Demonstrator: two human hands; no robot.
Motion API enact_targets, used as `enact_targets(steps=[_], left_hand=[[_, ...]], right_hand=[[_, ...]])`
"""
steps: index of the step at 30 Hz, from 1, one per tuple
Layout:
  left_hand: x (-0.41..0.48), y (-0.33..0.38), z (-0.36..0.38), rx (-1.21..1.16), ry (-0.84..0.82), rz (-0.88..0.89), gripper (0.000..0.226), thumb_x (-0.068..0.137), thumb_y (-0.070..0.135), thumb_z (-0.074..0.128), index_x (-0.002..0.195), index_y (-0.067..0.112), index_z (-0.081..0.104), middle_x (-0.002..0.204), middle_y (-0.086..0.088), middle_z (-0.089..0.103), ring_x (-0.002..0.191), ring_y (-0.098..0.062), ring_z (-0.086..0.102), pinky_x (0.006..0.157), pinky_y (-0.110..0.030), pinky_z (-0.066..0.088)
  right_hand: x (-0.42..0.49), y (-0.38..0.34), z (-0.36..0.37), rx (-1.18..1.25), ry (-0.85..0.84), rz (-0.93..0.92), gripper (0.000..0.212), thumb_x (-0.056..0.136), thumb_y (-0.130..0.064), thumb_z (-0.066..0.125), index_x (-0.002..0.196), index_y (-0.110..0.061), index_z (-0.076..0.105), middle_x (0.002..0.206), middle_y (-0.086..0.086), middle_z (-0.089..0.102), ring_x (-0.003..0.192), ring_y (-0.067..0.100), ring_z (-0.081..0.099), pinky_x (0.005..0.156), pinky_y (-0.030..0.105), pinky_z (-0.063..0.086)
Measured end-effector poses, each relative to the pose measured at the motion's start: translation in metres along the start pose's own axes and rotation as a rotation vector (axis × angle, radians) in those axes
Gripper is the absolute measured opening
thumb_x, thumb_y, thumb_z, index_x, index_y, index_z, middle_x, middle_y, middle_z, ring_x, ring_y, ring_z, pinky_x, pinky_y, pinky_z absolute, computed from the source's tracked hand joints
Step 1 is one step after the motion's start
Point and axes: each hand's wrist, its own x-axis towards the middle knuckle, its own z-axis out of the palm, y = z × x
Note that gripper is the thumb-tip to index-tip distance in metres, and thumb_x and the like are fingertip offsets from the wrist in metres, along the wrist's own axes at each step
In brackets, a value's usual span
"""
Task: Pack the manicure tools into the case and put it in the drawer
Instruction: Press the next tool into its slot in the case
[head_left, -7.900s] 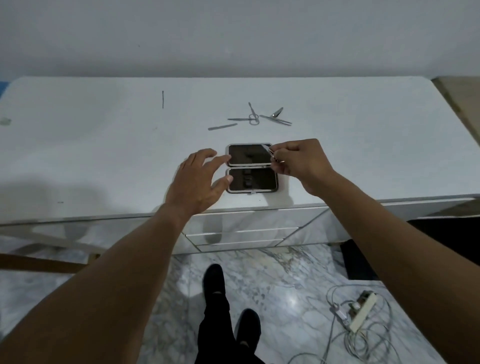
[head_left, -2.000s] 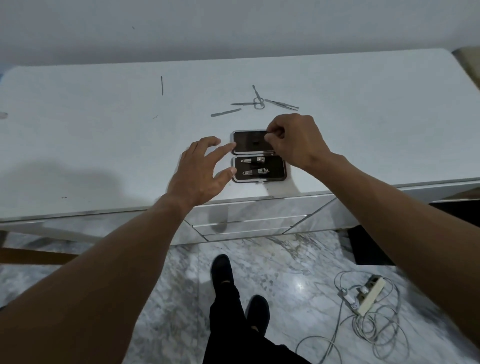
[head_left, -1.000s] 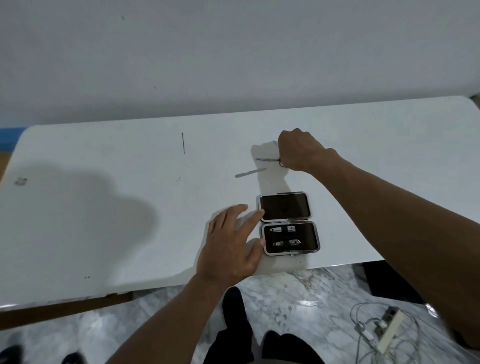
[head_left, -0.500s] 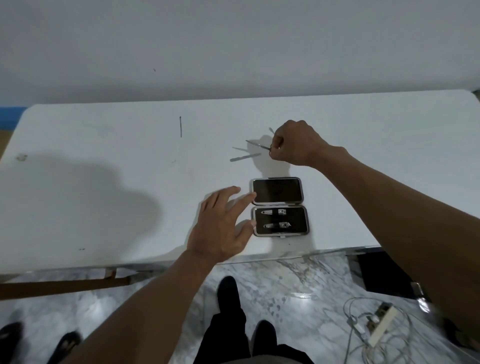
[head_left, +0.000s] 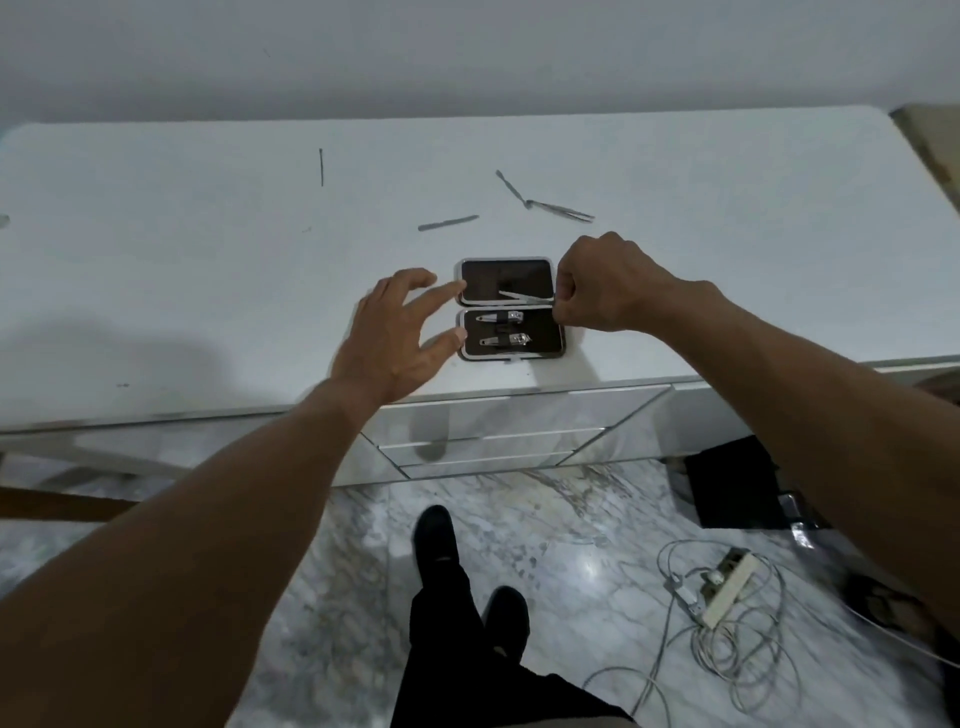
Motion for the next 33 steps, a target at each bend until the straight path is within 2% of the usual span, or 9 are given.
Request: enact_targets(steps=[2,6,10,13,17,27,33], left_hand=[[0.0,-0.001,0.001,-0.006,0.001,0.001,0.054,0.087,0.049,0.055,0.138,0.029,0.053,0.135,-0.006,0.05,0.125,-0.025,0.046,0.103,-0.045,0.038],[0.0,-0.002,0.002,-0.018,0.0,0.0,0.055,0.087,0.05,0.055,0.137,0.03,0.053,0.134,-0.005,0.05,0.124,-0.025,0.046,0.102,-0.044,0.037],[0.0,-0.002,0.002,-0.027,0.017,0.007,0.053,0.086,0.049,0.056,0.135,0.029,0.055,0.133,-0.005,0.051,0.123,-0.024,0.048,0.101,-0.044,0.038],[0.0,-0.003,0.002,-0.019,0.012,0.004,0.054,0.086,0.051,0.055,0.136,0.031,0.054,0.135,-0.003,0.05,0.124,-0.023,0.046,0.102,-0.043,0.037],[-0.001,-0.005,0.003,-0.004,0.009,0.004,0.055,0.086,0.052,0.053,0.137,0.033,0.052,0.136,-0.002,0.049,0.125,-0.021,0.045,0.102,-0.042,0.037],[0.001,-0.006,0.006,0.018,0.018,0.01,0.054,0.088,0.051,0.055,0.138,0.033,0.05,0.139,-0.001,0.049,0.128,-0.02,0.044,0.104,-0.043,0.037],[0.0,-0.005,0.005,0.013,0.021,0.005,0.054,0.088,0.05,0.056,0.139,0.033,0.05,0.139,-0.001,0.048,0.13,-0.019,0.043,0.105,-0.042,0.035]], right_hand=[[-0.009,0.003,0.007,-0.03,-0.017,-0.007,0.012,0.069,-0.016,0.063,0.076,-0.008,0.065,0.079,0.014,0.067,0.072,0.034,0.063,0.068,0.039,0.058],[-0.021,0.009,0.014,-0.097,-0.034,-0.047,0.019,0.069,-0.025,0.065,0.077,-0.009,0.063,0.075,0.012,0.063,0.07,0.035,0.059,0.066,0.036,0.054],[-0.023,0.014,0.015,-0.178,-0.018,-0.055,0.013,0.067,-0.02,0.064,0.07,-0.009,0.057,0.067,0.01,0.056,0.064,0.034,0.055,0.061,0.034,0.052],[-0.02,0.013,0.012,-0.196,-0.02,-0.06,0.029,0.067,-0.016,0.065,0.055,-0.014,0.039,0.055,0.006,0.043,0.05,0.025,0.044,0.049,0.028,0.039],[-0.017,0.012,0.007,-0.237,-0.019,-0.1,0.039,0.067,-0.013,0.065,0.053,-0.014,0.029,0.053,0.005,0.036,0.045,0.019,0.034,0.043,0.024,0.025],[-0.005,-0.002,0.009,-0.272,-0.034,-0.169,0.044,0.068,-0.012,0.065,0.057,-0.021,0.023,0.057,0.002,0.034,0.046,0.016,0.034,0.042,0.023,0.024],[0.001,-0.005,0.011,-0.247,-0.047,-0.162,0.032,0.067,-0.015,0.065,0.065,-0.014,0.033,0.059,0.001,0.035,0.047,0.016,0.037,0.042,0.022,0.026]])
